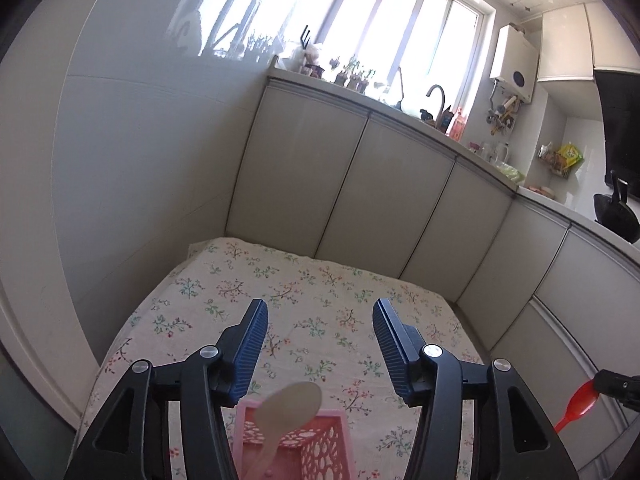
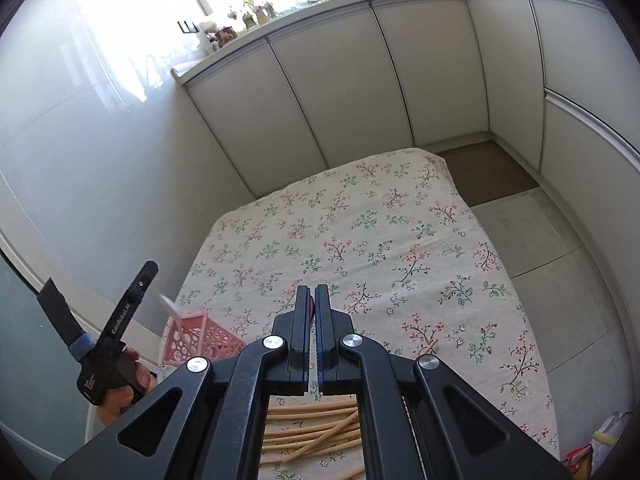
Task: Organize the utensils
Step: 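Drop the white spoon into the pink holder while the right tool drops the red spoon in, then lower the left tool to the chopsticks and grasp one chopstick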
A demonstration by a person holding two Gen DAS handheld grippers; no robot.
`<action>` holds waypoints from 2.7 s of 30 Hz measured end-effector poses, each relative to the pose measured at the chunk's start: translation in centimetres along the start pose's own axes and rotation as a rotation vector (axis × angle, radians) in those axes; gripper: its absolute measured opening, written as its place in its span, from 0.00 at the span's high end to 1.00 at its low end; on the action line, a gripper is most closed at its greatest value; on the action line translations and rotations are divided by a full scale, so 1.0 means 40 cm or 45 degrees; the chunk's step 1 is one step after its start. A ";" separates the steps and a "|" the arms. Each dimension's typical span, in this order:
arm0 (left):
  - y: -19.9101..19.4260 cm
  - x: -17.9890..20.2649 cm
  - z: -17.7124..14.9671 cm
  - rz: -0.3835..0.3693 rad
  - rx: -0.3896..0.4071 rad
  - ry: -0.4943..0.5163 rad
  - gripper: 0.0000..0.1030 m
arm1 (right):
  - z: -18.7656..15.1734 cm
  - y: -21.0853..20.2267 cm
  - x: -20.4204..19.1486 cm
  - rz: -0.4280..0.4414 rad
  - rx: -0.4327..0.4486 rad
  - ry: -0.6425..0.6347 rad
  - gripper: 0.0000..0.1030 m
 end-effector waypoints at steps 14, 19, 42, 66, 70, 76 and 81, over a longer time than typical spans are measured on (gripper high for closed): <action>-0.162 -0.049 0.028 0.372 -0.342 0.079 0.18 | 0.065 -0.028 -0.209 0.089 0.144 -0.157 0.98; -0.165 -0.098 -0.030 0.496 -0.527 0.111 0.18 | 0.030 0.019 -0.306 0.071 0.148 -0.301 0.98; -0.158 -0.052 -0.051 0.404 -0.606 0.247 0.18 | -0.050 0.129 -0.358 0.110 -0.024 -0.342 0.64; -0.176 0.230 -0.219 -0.058 -0.888 0.455 0.19 | -0.143 0.018 0.157 -0.232 -0.475 0.034 0.45; -0.155 0.282 -0.261 -0.122 -0.940 0.463 0.19 | -0.164 0.013 0.228 -0.260 -0.549 0.126 0.45; -0.071 0.371 -0.325 -0.237 -1.026 0.482 0.37 | -0.190 0.013 0.323 -0.388 -0.645 0.144 0.45; 0.014 0.439 -0.415 -0.309 -1.102 0.532 0.63 | -0.220 0.023 0.382 -0.392 -0.741 0.183 0.45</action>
Point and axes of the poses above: each gripper's, at about its wrist camera, not at the fingertips, and y roughly the way its jaws point, x to its right, z to its top, the point moved 2 cm from there along y, roughly the way its jaws point, and after that the axes turned 11 degrees about x, right-handed, at the moved point
